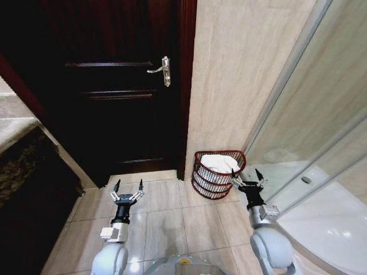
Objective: Discard the used towel into the hamper.
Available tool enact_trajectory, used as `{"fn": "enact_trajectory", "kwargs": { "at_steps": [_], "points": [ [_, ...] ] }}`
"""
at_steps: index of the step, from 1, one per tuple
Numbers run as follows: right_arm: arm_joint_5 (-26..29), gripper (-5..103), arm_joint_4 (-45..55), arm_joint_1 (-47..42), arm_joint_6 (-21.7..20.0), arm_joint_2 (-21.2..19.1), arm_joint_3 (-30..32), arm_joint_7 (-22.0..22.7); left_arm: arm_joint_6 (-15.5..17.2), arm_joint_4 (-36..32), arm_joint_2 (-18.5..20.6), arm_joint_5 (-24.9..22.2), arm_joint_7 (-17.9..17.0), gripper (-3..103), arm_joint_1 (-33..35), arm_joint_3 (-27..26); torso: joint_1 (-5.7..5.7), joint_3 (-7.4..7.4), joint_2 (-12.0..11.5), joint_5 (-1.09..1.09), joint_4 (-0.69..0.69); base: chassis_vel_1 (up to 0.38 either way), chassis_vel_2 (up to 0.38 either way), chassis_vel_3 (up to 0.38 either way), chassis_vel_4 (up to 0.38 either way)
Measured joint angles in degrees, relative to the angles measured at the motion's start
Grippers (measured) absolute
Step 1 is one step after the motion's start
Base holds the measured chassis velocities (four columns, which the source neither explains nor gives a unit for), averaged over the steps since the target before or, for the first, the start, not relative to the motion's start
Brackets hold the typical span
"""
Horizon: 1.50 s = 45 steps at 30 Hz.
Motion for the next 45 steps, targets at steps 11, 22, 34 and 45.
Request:
{"fn": "enact_trajectory", "kwargs": {
  "at_steps": [11,22,34,45],
  "points": [
    [-1.70,100,0.68,0.24,0.15,1.38,-1.34,0.65,0.97,-0.89,0.80,-1.16,-0.13,100,-1.02,-0.01,1.01,1.61,2.64,0.00,-0.01,0.000,0.000,0.000,0.000],
    [-2.67,100,0.03,-0.94,1.36,2.58,-0.61,0.61,1.14,-0.57,1.64,-1.45,-0.78,100,-1.40,-0.15,2.20,3.38,5.59,0.00,0.00,0.027,0.028,0.023,0.029],
    [-2.46,100,-0.05,-1.74,1.45,2.67,0.59,-0.81,1.07,-0.74,1.16,-1.01,-0.81,100,-0.50,0.01,3.17,4.67,7.87,0.00,0.00,0.004,0.003,0.005,0.004],
    [-3.09,100,1.23,-2.93,0.69,3.10,0.47,-0.91,1.02,-0.85,1.15,-1.18,-1.95,100,-0.14,0.01,4.30,6.28,10.61,0.00,0.00,0.005,0.003,0.004,0.004]
  ]
}}
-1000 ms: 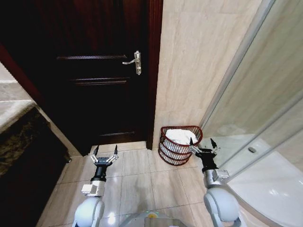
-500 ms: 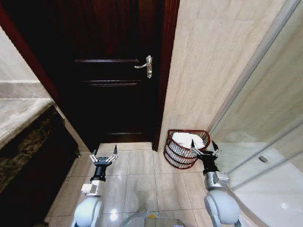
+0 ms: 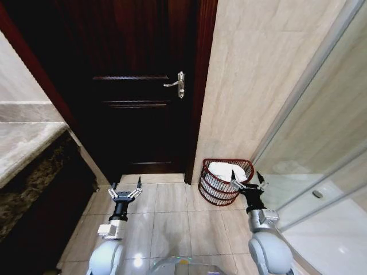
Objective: Discard the used towel into the hamper.
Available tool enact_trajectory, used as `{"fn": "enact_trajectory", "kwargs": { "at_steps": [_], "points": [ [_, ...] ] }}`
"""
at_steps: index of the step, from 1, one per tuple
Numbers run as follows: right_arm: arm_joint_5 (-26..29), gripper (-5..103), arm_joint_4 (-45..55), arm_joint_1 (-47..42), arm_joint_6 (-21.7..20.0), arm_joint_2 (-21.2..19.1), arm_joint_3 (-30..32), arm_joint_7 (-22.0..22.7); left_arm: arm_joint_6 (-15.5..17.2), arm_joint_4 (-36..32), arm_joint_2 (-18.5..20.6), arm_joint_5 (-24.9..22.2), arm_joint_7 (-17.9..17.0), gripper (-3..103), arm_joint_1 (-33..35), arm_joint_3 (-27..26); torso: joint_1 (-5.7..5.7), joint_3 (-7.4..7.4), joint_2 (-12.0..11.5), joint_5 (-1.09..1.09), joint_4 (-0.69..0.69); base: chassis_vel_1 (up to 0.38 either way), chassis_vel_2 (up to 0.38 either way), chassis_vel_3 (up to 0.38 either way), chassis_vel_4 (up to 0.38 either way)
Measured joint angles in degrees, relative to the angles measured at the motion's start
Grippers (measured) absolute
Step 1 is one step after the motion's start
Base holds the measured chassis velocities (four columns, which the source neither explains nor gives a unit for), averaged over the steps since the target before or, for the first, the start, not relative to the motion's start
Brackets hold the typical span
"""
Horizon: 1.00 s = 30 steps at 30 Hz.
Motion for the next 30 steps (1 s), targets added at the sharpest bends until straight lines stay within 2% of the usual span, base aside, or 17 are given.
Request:
{"fn": "enact_trajectory", "kwargs": {
  "at_steps": [21,25,30],
  "points": [
    [-0.21,100,-0.64,-1.73,2.04,0.63,1.00,0.22,-0.99,0.01,1.14,0.59,-0.49,100,0.29,-0.54,1.92,2.46,4.40,0.00,0.01,0.016,0.015,0.019,0.015],
    [0.66,100,-0.96,-1.73,2.12,0.80,2.08,-0.33,-0.27,-0.32,1.64,0.59,-0.48,100,0.15,-0.52,2.43,3.14,5.62,0.00,0.02,0.000,0.000,0.000,0.000],
    [2.07,100,-1.53,-1.59,2.13,1.28,4.06,-1.53,3.57,-1.28,3.02,-0.15,-1.12,100,-0.16,-0.55,3.02,3.92,6.97,0.01,0.01,0.000,0.000,0.000,0.000]
  ]
}}
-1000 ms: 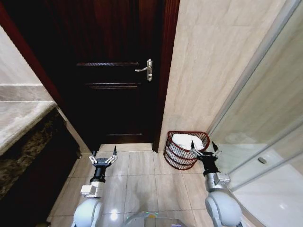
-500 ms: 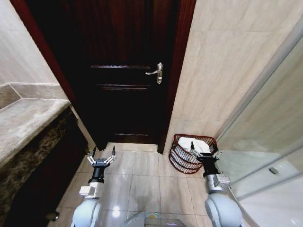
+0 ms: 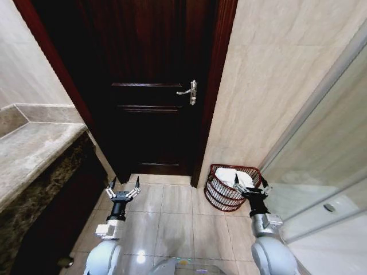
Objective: Discard the used towel into the hamper.
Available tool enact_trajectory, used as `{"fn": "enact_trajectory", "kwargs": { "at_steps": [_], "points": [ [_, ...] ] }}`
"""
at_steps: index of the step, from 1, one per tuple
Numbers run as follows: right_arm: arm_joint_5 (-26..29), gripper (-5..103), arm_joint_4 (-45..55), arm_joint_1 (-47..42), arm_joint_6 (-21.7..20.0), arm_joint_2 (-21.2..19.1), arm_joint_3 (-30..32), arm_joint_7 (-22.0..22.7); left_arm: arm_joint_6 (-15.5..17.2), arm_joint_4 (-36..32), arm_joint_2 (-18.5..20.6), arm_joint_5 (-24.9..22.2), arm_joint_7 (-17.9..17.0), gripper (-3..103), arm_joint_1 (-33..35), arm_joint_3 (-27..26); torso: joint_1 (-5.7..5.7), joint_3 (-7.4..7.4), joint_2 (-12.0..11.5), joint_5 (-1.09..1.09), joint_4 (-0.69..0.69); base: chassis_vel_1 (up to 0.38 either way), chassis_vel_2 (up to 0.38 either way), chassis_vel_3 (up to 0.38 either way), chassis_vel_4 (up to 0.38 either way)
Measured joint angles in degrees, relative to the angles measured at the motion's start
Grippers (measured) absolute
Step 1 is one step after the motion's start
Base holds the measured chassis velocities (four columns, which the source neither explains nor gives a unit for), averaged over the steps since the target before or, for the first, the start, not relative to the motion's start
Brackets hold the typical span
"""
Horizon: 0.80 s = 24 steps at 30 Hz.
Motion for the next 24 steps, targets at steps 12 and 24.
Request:
{"fn": "enact_trajectory", "kwargs": {
  "at_steps": [12,24],
  "points": [
    [0.93,100,0.22,-1.15,0.53,0.78,1.85,-2.11,-0.12,0.07,0.61,-0.12,-0.42,100,0.30,-0.56,1.27,1.69,2.96,0.00,0.01,0.000,0.000,0.000,0.000],
    [0.68,100,1.40,-3.71,2.21,1.29,1.83,-2.98,-0.52,0.41,1.45,-0.24,-0.73,100,0.23,-1.14,2.62,3.41,6.03,-0.01,0.00,0.000,0.000,0.000,0.000]
  ]
}}
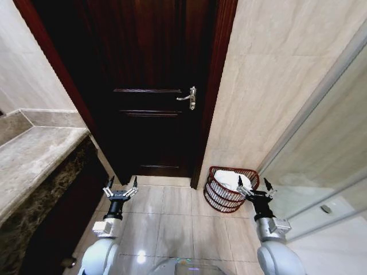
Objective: Discard the used towel into the hamper.
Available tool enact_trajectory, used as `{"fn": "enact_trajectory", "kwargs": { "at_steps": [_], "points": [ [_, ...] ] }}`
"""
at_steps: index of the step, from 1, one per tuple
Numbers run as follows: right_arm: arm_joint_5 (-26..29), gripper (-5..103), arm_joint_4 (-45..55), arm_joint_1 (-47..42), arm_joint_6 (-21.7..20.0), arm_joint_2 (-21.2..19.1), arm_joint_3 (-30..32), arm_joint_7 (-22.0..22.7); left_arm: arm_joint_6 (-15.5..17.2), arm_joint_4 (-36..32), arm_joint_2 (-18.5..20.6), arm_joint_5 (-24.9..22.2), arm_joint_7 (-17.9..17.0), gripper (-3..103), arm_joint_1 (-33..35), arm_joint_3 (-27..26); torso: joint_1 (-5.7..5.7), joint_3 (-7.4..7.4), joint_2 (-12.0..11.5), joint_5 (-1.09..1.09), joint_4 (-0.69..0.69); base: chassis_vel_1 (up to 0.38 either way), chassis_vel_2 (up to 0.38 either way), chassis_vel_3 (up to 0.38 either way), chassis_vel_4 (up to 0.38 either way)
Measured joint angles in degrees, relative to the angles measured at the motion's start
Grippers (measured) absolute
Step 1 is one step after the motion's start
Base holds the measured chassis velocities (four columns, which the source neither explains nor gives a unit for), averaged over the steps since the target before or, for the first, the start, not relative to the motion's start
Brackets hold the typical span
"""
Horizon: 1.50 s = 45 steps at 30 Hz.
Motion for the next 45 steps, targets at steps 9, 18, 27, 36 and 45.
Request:
{"fn": "enact_trajectory", "kwargs": {
  "at_steps": [9,18,27,36,45],
  "points": [
    [-0.17,100,0.58,-1.43,0.78,0.85,0.67,-1.13,1.87,-0.37,-1.31,0.27,-1.43,100,-0.95,-0.14,1.05,1.35,2.40,0.01,0.00,0.000,0.000,0.000,0.000],
    [-0.85,100,0.94,-1.40,1.30,1.01,0.59,-1.17,2.49,-0.55,-1.30,0.02,-1.77,100,-1.05,0.09,2.11,2.63,4.76,0.01,0.00,0.000,0.000,0.000,0.000],
    [-1.48,100,1.98,0.19,0.21,1.06,-0.18,-0.57,2.80,-1.09,-1.28,-0.15,-1.77,100,-1.52,0.10,3.27,4.14,7.42,0.01,0.00,0.000,0.000,0.000,0.000],
    [-1.34,100,2.02,0.53,-0.18,0.62,-0.23,-0.41,3.02,-1.47,-1.57,-0.14,-1.67,100,-1.55,0.17,4.39,5.48,9.88,0.01,0.00,0.000,0.000,0.000,0.000],
    [-0.85,100,1.48,0.45,-0.09,0.31,-0.02,-0.41,3.02,-1.01,-1.85,-0.04,-1.54,100,-1.30,0.51,5.43,6.79,12.24,0.00,0.00,0.000,0.000,0.000,0.000]
  ]
}}
